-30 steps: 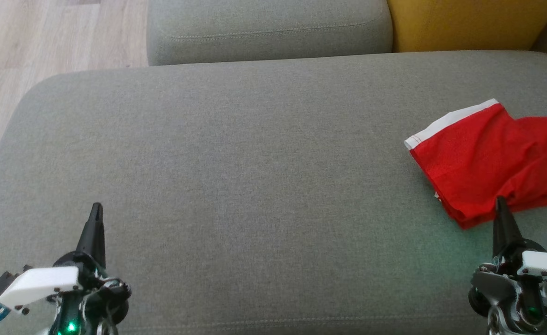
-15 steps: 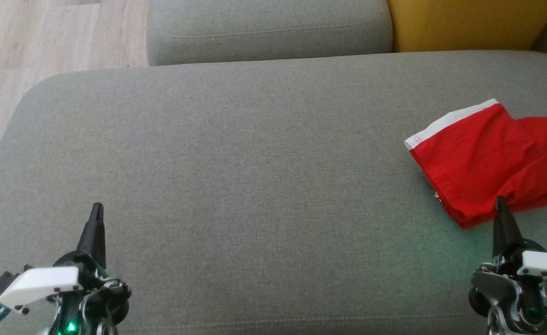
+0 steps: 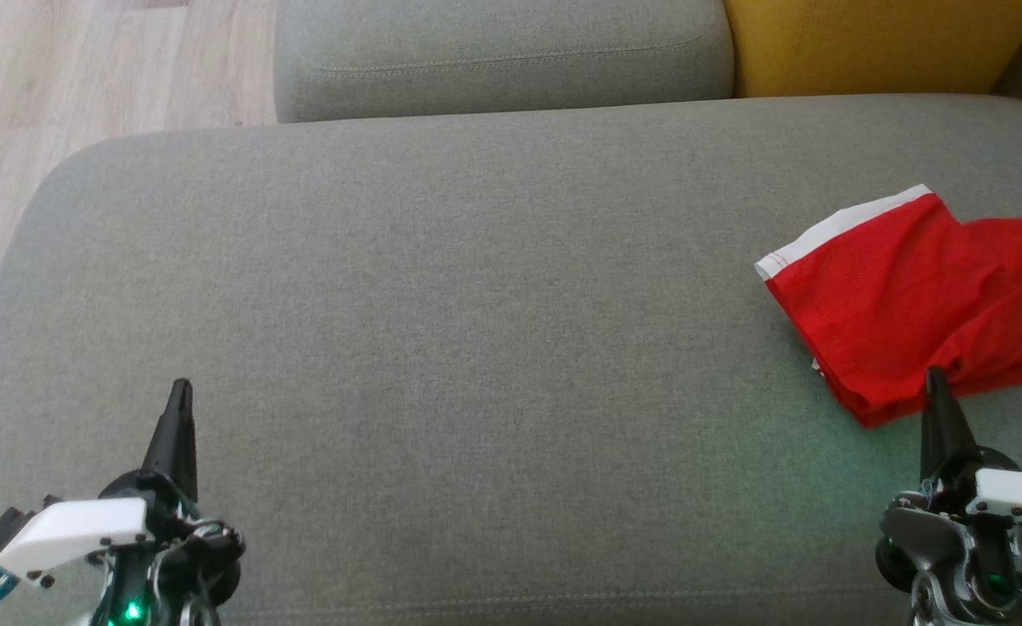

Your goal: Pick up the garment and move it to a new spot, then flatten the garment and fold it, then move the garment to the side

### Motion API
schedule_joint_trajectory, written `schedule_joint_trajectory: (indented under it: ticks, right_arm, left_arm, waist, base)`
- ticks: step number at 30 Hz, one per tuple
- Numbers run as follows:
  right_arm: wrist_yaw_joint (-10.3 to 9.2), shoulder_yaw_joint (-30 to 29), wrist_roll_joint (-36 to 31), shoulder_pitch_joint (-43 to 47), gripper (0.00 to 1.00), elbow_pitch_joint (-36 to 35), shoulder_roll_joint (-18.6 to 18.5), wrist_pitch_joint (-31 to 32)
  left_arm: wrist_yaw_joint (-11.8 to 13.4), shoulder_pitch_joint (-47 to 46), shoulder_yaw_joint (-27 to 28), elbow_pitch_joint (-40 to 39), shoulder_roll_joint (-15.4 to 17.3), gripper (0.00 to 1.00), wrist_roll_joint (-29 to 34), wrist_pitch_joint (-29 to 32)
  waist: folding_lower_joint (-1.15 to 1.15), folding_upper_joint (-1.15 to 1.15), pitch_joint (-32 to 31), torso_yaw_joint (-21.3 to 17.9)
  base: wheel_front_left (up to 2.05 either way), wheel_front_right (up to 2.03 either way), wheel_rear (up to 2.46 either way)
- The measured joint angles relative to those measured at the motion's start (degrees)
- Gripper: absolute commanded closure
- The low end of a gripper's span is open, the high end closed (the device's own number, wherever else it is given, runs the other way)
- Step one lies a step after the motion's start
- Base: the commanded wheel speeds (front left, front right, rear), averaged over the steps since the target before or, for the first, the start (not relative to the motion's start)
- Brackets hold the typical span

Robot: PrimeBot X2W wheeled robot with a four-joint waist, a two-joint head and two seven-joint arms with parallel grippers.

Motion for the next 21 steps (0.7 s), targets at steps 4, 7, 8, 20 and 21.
schedule_joint_trajectory:
  ticks: [4,7,8,20,21]
  right_arm:
    - [0.00,0.00,0.00,0.00,1.00,0.00,0.00,0.00]
    - [0.00,0.00,0.00,0.00,1.00,0.00,0.00,0.00]
    - [0.00,0.00,0.00,0.00,1.00,0.00,0.00,0.00]
    - [0.00,0.00,0.00,0.00,1.00,0.00,0.00,0.00]
    - [0.00,0.00,0.00,0.00,1.00,0.00,0.00,0.00]
  left_arm:
    - [0.00,0.00,0.02,0.00,-0.01,1.00,0.01,0.00]
    - [0.00,0.00,0.03,0.00,-0.01,1.00,0.01,0.00]
    - [0.00,0.00,0.03,0.00,-0.02,1.00,0.01,0.00]
    - [0.00,0.00,0.07,0.00,-0.05,1.00,0.01,0.01]
    - [0.00,0.00,0.07,0.00,-0.07,1.00,0.01,0.01]
  waist:
    - [0.00,0.00,0.00,0.00]
    - [0.00,0.00,0.00,0.00]
    - [0.00,0.00,0.00,0.00]
    - [0.00,0.00,0.00,0.00]
    - [0.00,0.00,0.00,0.00]
  base:
    - [0.00,0.00,0.00]
    - [0.00,0.00,0.00]
    - [0.00,0.00,0.00]
    - [0.00,0.00,0.00]
    - [0.00,0.00,0.00]
